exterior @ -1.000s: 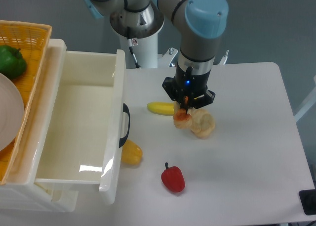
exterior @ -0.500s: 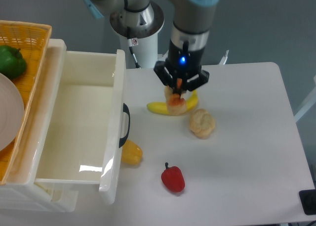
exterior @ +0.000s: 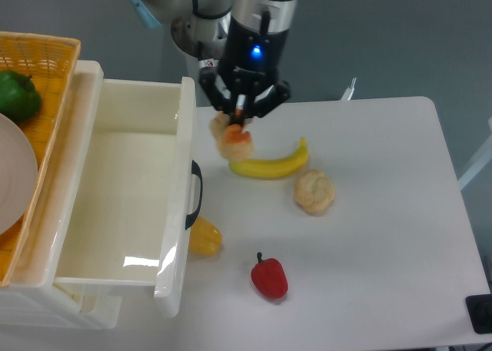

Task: Place the square bread in the upper white drawer
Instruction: 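Lift the held bread and carry it over the open white drawer, then open the gripper to release the bread into the drawer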

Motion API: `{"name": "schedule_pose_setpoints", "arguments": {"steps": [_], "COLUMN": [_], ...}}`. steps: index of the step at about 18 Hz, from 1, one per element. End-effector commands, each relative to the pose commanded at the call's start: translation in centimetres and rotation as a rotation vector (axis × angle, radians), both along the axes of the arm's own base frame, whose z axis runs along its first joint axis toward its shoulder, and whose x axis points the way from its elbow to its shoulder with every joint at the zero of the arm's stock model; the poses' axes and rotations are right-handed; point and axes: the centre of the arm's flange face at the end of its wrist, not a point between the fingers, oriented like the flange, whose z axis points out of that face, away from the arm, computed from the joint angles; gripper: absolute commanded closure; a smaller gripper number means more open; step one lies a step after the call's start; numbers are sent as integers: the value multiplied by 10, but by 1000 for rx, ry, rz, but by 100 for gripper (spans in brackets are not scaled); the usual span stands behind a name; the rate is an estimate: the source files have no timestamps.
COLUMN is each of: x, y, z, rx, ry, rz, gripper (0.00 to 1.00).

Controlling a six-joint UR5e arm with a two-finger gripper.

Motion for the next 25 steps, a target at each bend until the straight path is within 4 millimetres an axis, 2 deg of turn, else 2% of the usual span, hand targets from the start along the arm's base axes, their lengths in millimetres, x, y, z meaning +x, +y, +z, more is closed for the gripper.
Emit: {"name": "schedule_pose_setpoints", "arguments": {"steps": [6, 8, 10, 15, 17, 25], "x": [27, 33, 43, 46, 48, 47], "y": [27, 37, 45, 58, 62, 63], "z": [-20, -32, -36, -48, -50, -50], "rx": [-9, -22, -23, -21, -22, -15], "ry": [-65, -80, -84, -103, -103, -95], "rz": [-52, -76, -106, -128, -137, -138], "gripper": [84, 77, 72, 64, 56, 47]}}
